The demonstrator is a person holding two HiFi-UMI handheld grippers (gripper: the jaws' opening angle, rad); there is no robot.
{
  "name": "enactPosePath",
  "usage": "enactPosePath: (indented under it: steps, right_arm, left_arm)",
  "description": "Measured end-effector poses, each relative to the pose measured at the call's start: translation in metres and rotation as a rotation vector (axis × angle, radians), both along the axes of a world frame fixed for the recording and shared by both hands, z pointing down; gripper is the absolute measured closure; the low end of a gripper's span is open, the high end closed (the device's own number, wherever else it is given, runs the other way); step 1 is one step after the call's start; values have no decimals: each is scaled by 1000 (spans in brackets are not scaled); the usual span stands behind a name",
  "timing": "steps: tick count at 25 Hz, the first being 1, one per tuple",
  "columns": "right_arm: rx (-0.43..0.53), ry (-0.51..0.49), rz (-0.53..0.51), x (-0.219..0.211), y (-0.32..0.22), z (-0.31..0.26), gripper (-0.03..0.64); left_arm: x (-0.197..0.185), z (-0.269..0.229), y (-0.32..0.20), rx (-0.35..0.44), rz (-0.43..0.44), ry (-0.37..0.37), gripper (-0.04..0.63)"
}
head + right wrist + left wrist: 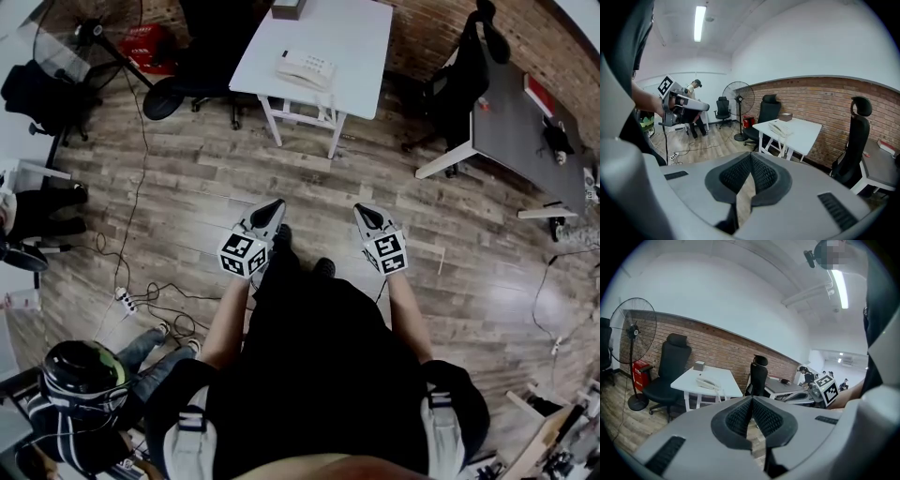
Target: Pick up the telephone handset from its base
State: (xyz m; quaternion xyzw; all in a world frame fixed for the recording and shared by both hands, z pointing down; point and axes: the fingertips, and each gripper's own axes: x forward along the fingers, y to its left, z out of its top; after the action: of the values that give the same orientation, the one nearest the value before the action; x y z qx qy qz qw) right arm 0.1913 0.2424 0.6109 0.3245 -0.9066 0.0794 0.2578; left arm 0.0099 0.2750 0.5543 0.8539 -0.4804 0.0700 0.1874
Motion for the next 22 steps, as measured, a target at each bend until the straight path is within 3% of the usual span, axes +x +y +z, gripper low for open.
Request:
enactPosePath:
  steps: [11,22]
  right_arm:
    - [6,-1,5,-52,-38,-4,620]
    - [-4,23,49,-72,-61,5,620]
  left_arm:
    - [-44,3,-40,-14,31,6,575]
    - [-65,3,-79,-8,85,11,575]
